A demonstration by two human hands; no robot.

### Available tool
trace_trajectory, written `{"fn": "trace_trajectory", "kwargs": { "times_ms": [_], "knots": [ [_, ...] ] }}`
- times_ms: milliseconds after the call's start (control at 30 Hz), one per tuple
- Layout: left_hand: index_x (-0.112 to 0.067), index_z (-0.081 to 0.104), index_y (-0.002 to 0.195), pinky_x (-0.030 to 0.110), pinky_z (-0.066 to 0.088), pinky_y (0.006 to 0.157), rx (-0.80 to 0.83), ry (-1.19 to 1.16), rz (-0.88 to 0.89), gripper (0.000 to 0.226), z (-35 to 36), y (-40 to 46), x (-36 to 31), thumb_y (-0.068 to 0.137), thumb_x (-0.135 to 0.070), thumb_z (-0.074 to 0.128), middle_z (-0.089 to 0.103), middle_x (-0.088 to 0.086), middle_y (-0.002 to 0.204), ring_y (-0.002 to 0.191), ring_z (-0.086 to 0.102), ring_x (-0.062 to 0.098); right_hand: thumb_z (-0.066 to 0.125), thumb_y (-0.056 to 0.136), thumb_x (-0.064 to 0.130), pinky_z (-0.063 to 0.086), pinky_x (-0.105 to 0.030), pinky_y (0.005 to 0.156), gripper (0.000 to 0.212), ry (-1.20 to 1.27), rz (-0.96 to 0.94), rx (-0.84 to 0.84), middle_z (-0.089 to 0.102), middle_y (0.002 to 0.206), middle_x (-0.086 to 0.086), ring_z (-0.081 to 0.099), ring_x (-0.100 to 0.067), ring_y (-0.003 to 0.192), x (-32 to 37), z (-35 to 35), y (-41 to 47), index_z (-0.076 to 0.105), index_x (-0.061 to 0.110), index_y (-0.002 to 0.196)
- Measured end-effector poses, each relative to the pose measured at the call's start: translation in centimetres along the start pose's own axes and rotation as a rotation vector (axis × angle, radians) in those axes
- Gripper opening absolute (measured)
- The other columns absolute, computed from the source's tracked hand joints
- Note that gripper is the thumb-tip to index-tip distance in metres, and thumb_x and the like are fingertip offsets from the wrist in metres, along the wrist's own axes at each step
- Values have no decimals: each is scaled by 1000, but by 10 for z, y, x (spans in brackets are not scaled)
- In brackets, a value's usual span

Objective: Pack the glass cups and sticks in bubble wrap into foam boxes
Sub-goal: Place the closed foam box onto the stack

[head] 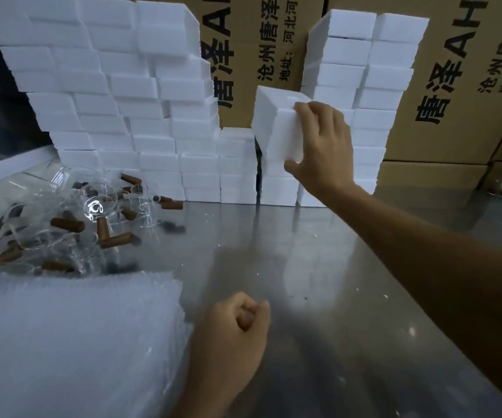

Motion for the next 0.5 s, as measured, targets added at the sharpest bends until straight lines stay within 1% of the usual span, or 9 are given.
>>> {"fn": "trace_trajectory", "kwargs": {
  "times_ms": [67,100,167,233,267,300,333,400,500],
  "knots": [
    [-30,59,72,29,38,48,-5,2,5,18,3,1,1,71,-48,56,49,-7,41,38,41,4,88,67,30,40,-48,106,90,-86,-6,43,47,139,-16,45,-36,127,-7,28,22,41,10,141],
    [-31,60,70,27,35,48,-19,11,6,18,4,1,0,69,-48,56,47,-9,39,36,40,3,87,68,28,39,-46,107,89,-133,-3,66,46,140,-15,44,-35,127,-11,38,29,40,11,142],
    [-22,55,54,24,31,47,-41,16,4,27,5,1,1,66,-46,58,45,-11,37,34,37,2,86,71,22,38,-44,108,86,-216,2,113,45,141,-15,43,-34,128,-22,56,39,39,11,141],
    [-24,51,49,17,27,43,-53,11,-12,27,6,1,0,64,-44,59,42,-12,35,32,36,2,86,72,20,37,-45,109,84,-253,-7,159,45,140,-15,44,-35,128,-32,69,44,38,10,140],
    [-26,55,54,14,26,42,-55,10,-12,22,6,1,0,64,-45,58,41,-12,35,33,38,2,87,72,22,35,-47,111,86,-258,-8,179,45,140,-16,43,-36,129,-35,75,46,38,9,141],
    [-32,58,62,14,28,42,-57,22,-14,14,7,2,-1,63,-46,57,42,-13,35,34,39,2,88,72,26,31,-48,114,87,-260,-5,197,45,141,-16,43,-36,131,-37,79,49,37,9,141],
    [-40,58,70,14,29,43,-59,37,-10,10,7,1,-2,63,-47,56,42,-13,35,35,40,2,88,72,30,25,-49,117,88,-265,-1,216,45,142,-16,42,-36,133,-38,83,53,37,9,142],
    [-40,57,77,12,28,42,-80,49,29,15,8,1,0,63,-47,56,42,-13,35,34,39,2,85,76,34,17,-50,120,87,-273,4,253,45,143,-16,40,-35,136,-38,90,62,37,8,143],
    [-40,56,78,11,28,41,-104,72,69,20,8,1,2,62,-50,56,44,-14,35,33,39,1,80,82,31,10,-50,122,81,-283,6,317,44,146,-14,39,-33,139,-42,99,73,35,8,145]
  ]
}}
Point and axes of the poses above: each hand's wrist, its own y-axis towards the middle knuckle, its own z-axis out of the palm, x = y × z, the point moved 2 cm from there along y, towards the middle knuckle
